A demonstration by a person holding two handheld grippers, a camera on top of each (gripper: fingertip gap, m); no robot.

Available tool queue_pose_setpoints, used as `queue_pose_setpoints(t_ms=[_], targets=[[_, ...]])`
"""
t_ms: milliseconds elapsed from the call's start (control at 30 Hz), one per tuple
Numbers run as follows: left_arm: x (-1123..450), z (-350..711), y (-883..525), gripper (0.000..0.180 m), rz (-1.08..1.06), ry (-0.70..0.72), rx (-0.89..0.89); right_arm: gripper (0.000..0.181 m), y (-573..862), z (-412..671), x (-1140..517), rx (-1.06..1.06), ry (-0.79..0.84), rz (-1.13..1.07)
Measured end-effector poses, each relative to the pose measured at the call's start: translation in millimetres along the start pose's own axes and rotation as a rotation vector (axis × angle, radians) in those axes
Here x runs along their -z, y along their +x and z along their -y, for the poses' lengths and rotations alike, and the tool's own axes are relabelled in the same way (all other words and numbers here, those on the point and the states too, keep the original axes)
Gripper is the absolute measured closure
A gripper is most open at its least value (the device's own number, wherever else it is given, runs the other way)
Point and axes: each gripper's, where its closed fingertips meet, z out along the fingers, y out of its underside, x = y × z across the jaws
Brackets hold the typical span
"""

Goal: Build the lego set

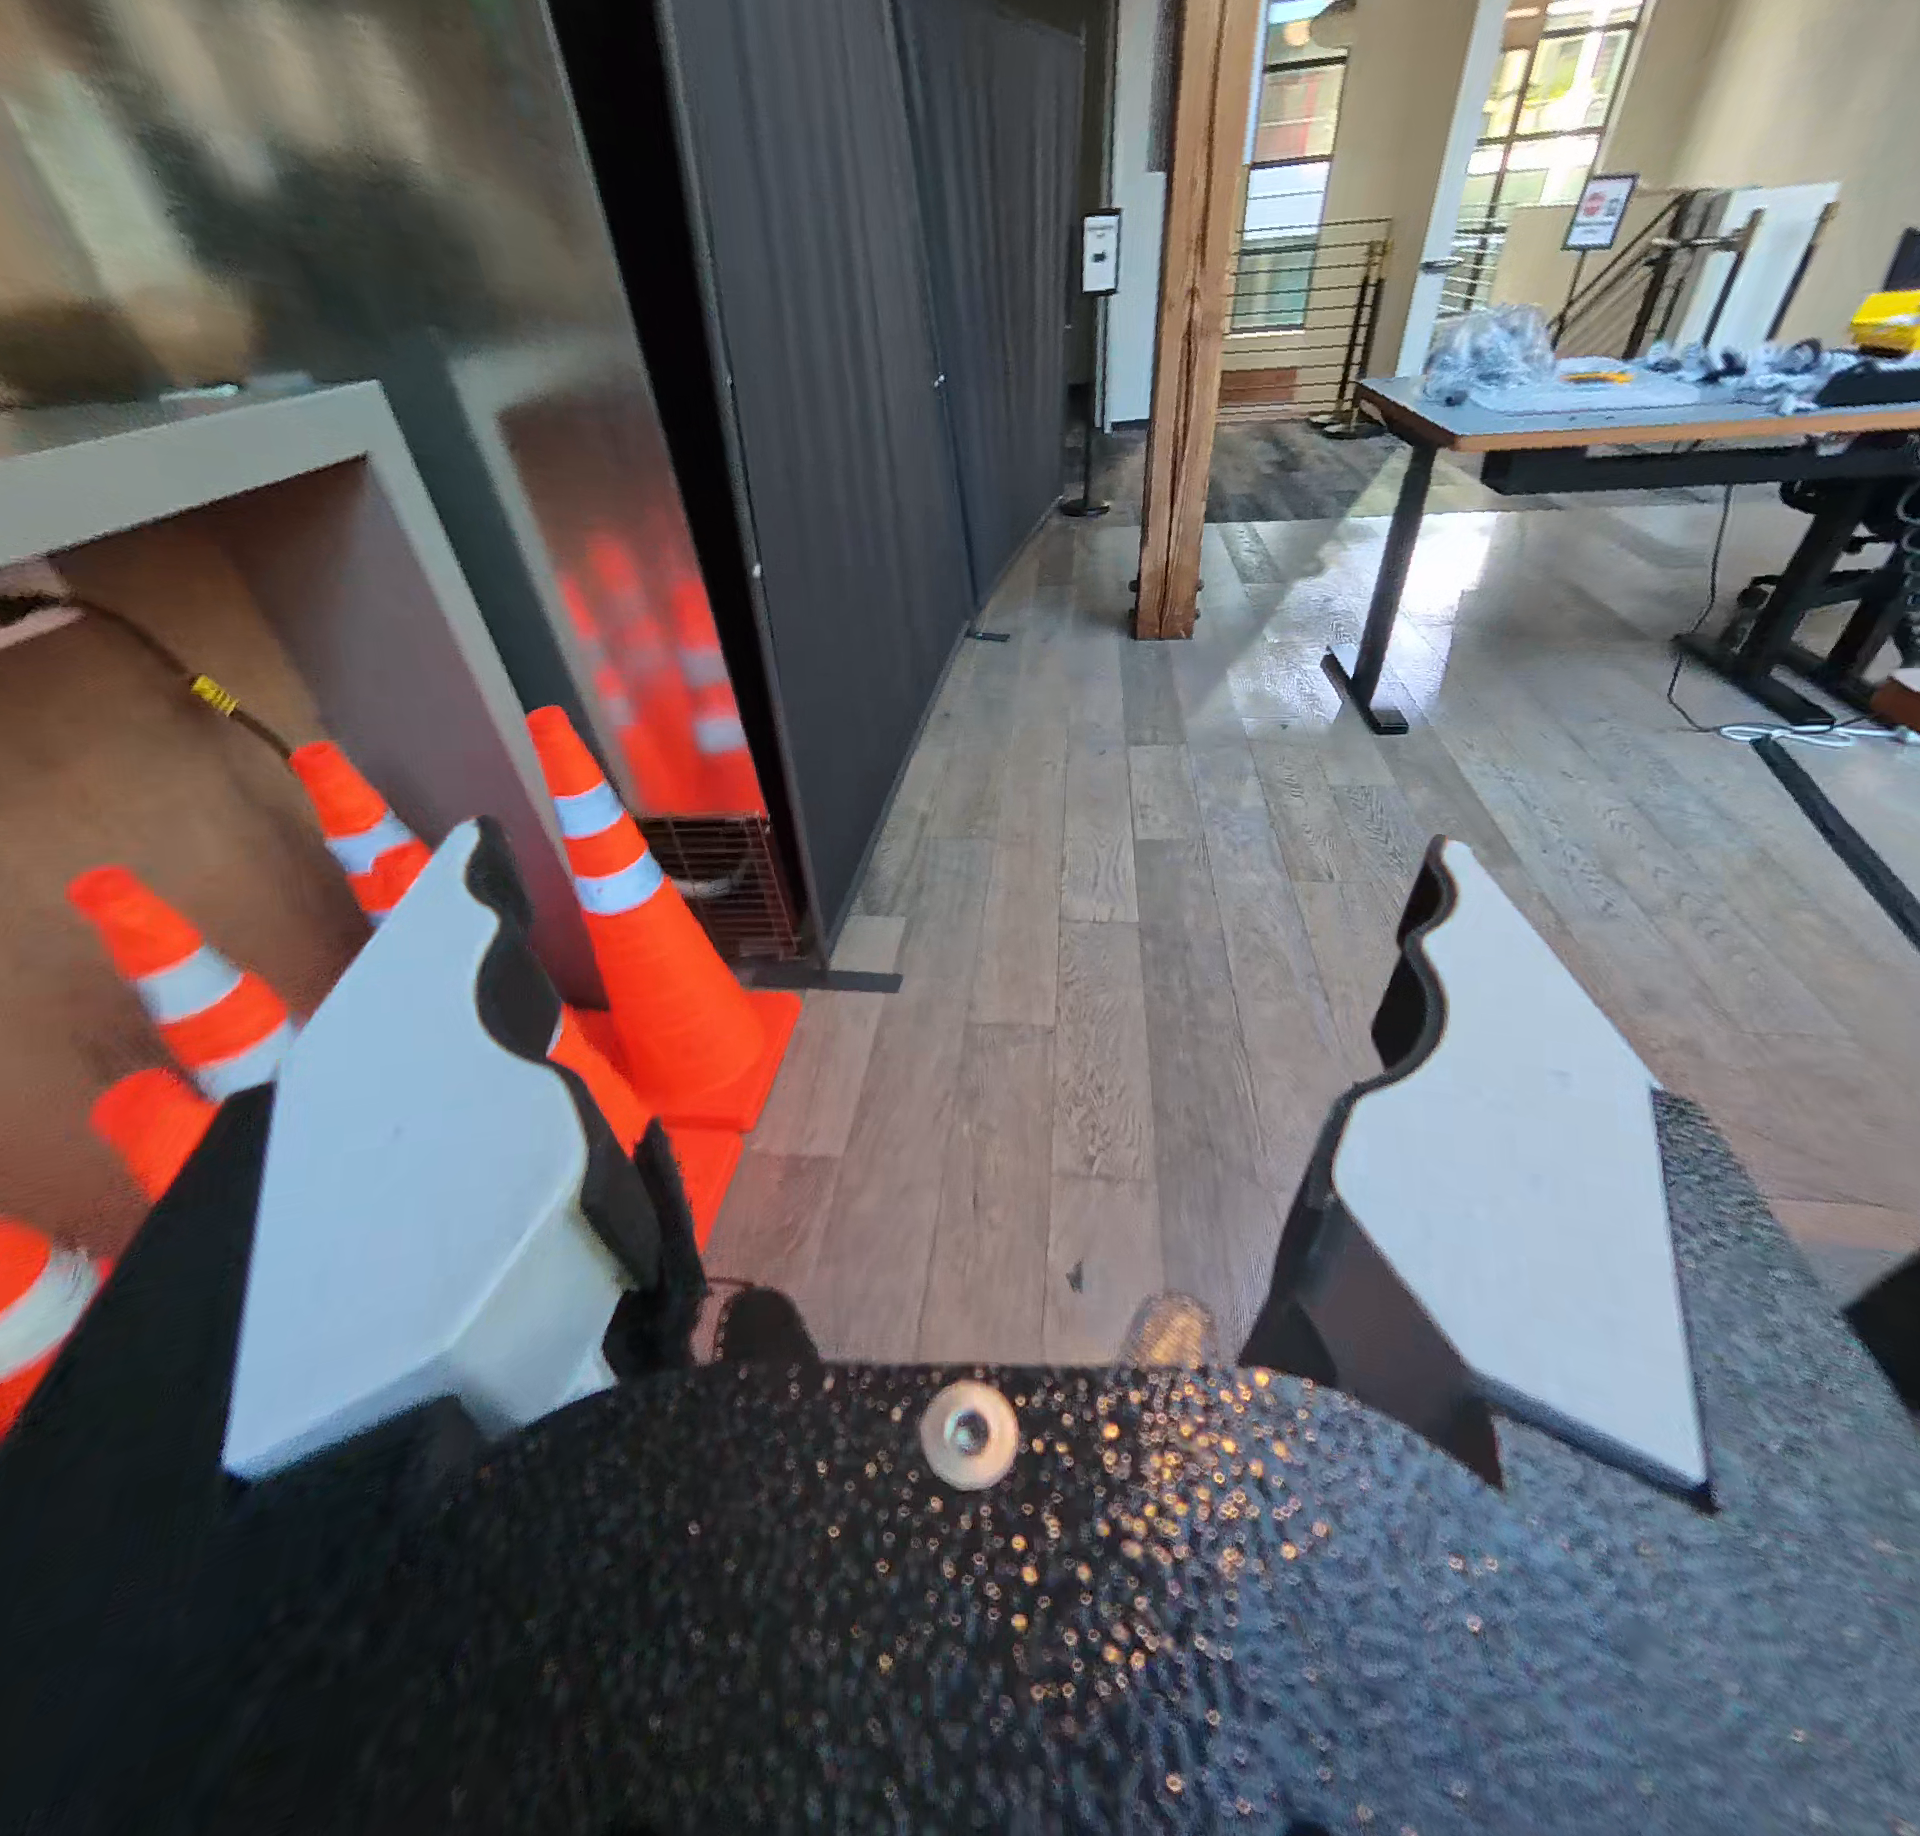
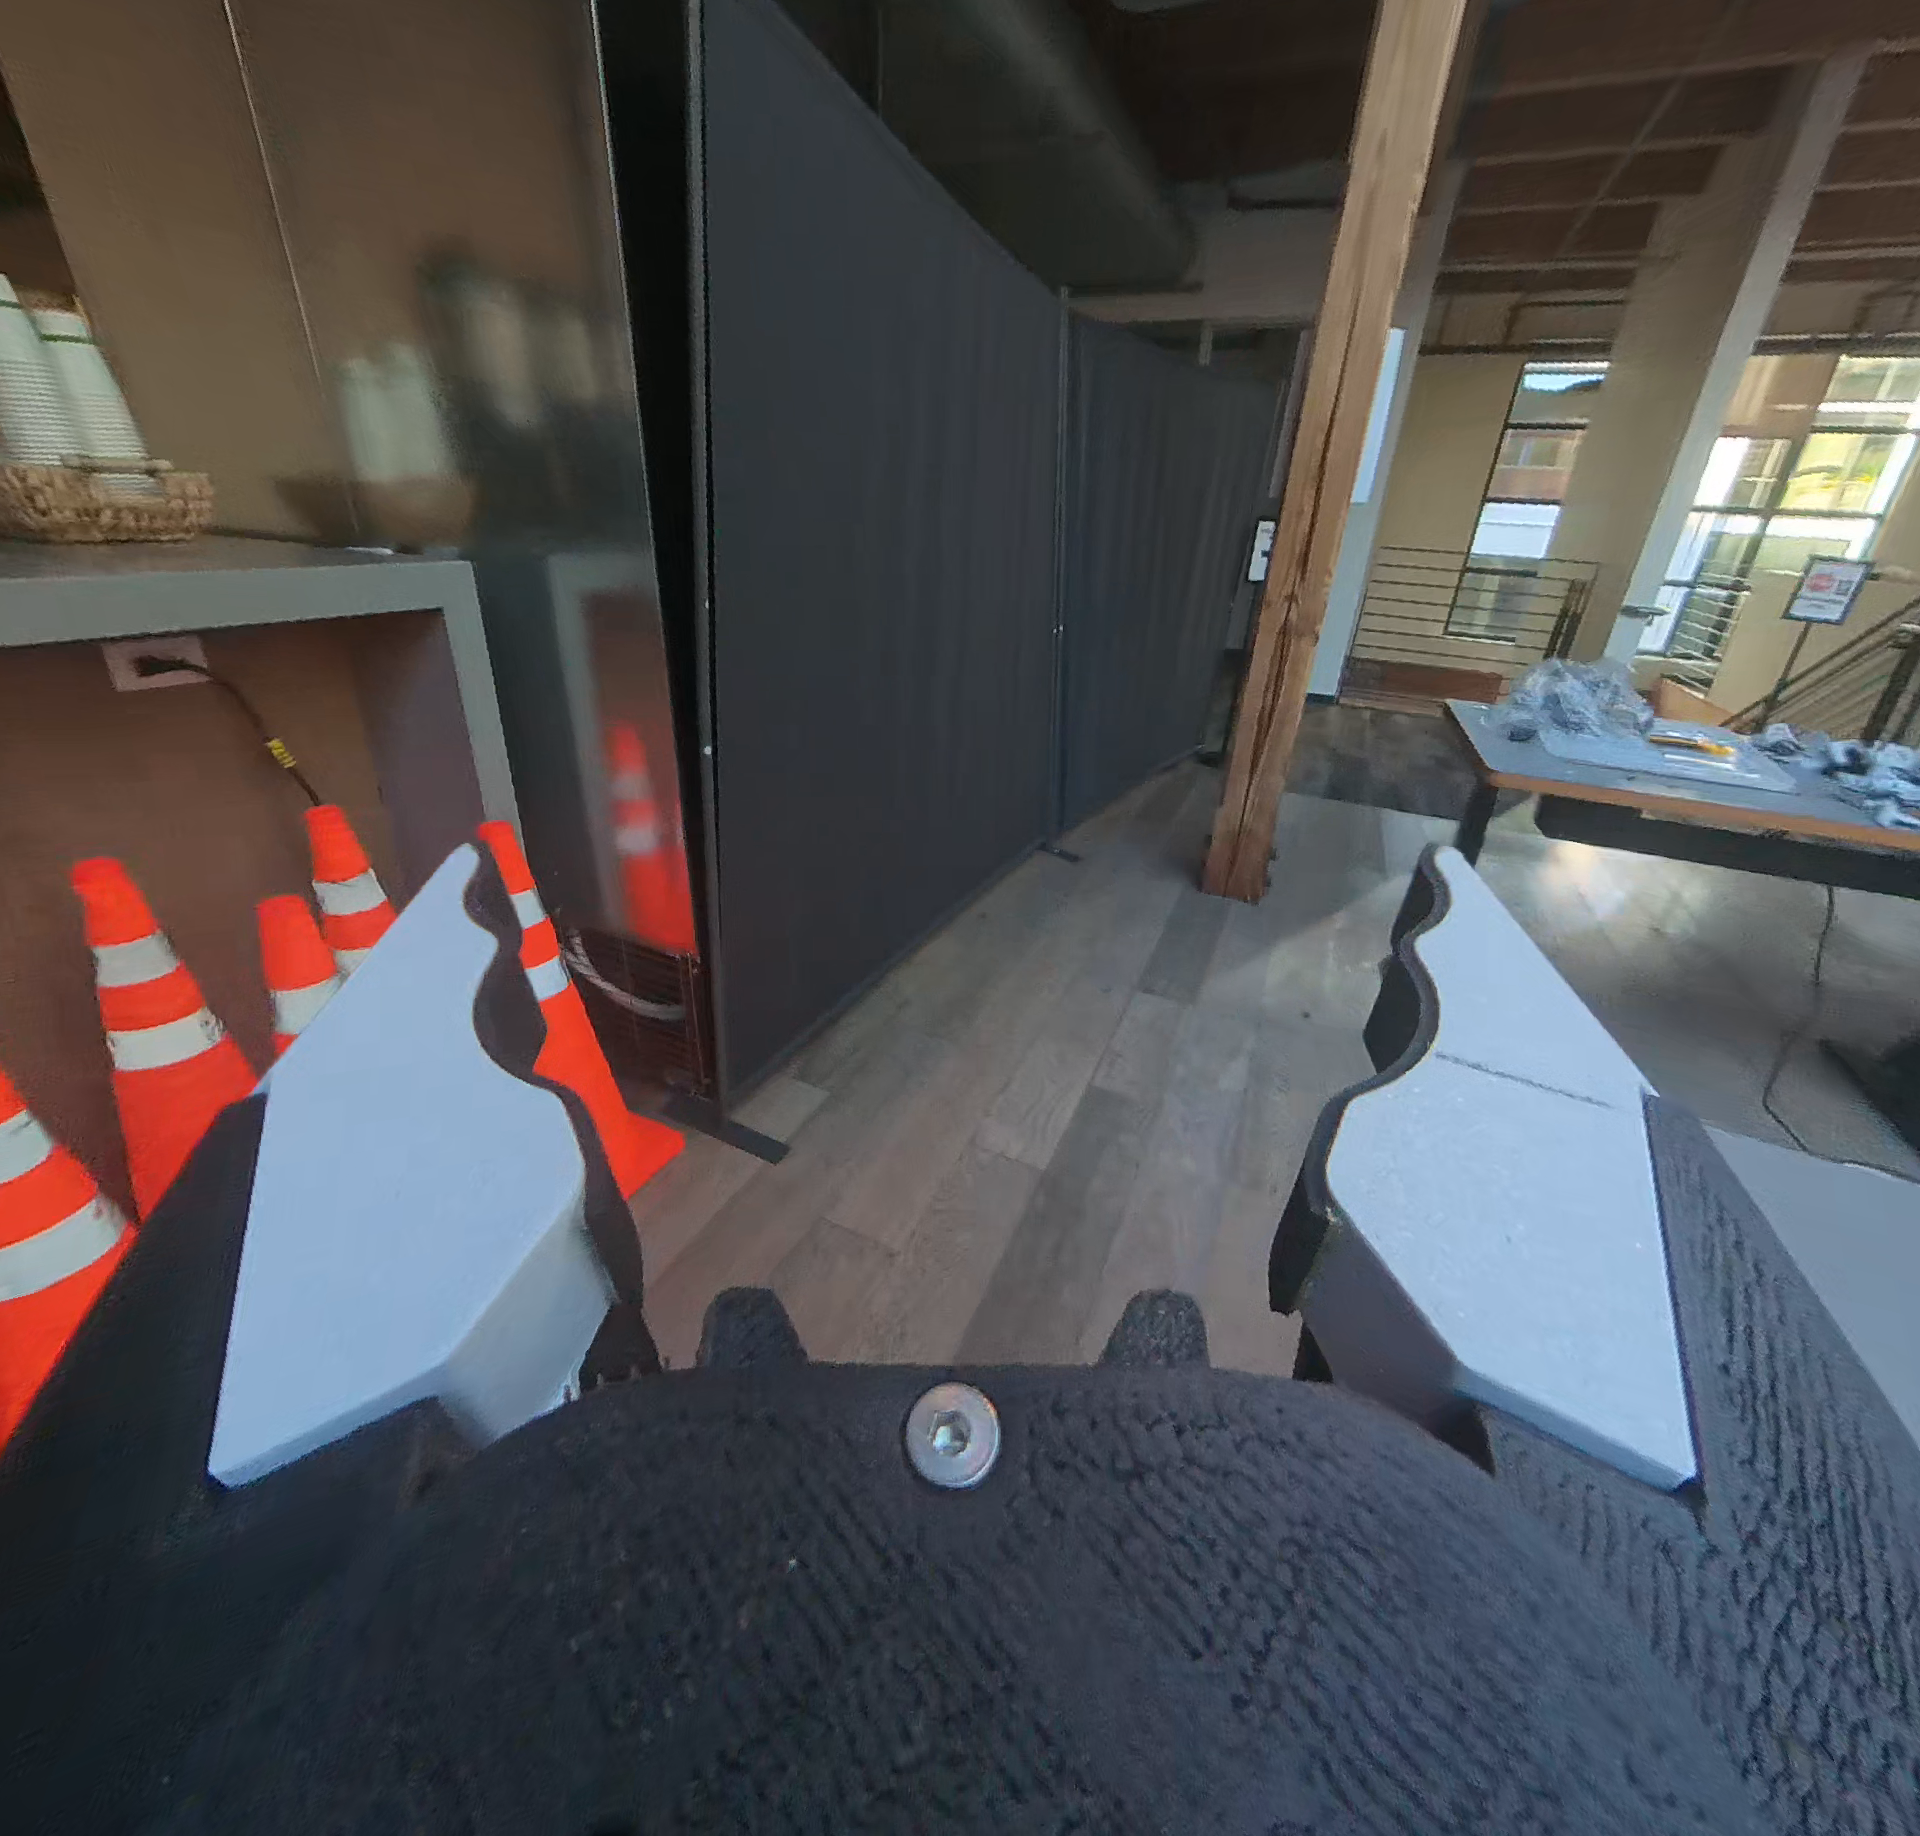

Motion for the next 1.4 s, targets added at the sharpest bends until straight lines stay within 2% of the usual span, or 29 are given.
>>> queue_pose_setpoints(t_ms=[133, 433, 600, 733, 867, 967, 1133, 1300, 1400], targets=[[-132.9, 26.4, 8.8, 0.022, -0.108, 0.031, -0.064, 0.022, 35.3, -1.9, -70.4, 0.133, -0.025, -0.110], [-389.4, 21.6, 164.6, 0.022, -0.462, 0.044, -0.069, 0.024, 187.9, -81.8, -161.5, 0.137, -0.130, -0.446], [-522.8, 16.7, 250.7, 0.022, -0.591, -0.051, -0.053, 0.025, 291.7, -94.8, -238.3, 0.156, -0.105, -0.590], [-621.8, 55.0, 306.4, 0.022, -0.653, 0.002, -0.134, 0.027, 357.1, -89.5, -309.9, 0.164, -0.072, -0.611], [-711.8, 81.6, 333.8, 0.022, -0.636, 0.055, -0.062, 0.027, 411.7, -90.2, -389.6, 0.167, -0.060, -0.605], [-776.8, 66.9, 352.4, 0.022, -0.634, 0.024, -0.068, 0.028, 449.0, -94.8, -449.0, 0.187, -0.029, -0.594], [-900.3, 21.4, 395.1, 0.022, -0.696, -0.109, -0.143, 0.033, 521.9, -118.2, -532.5, 0.187, 0.039, -0.651], [-1033.4, 51.7, 471.4, 0.022, -0.803, -0.106, -0.130, 0.032, 613.4, -143.2, -617.5, 0.142, -0.010, -0.723], [-1101.1, 88.0, 537.3, 0.022, -0.893, -0.036, -0.187, 0.035, 665.1, -133.0, -649.3, 0.181, -0.001, -0.777]])
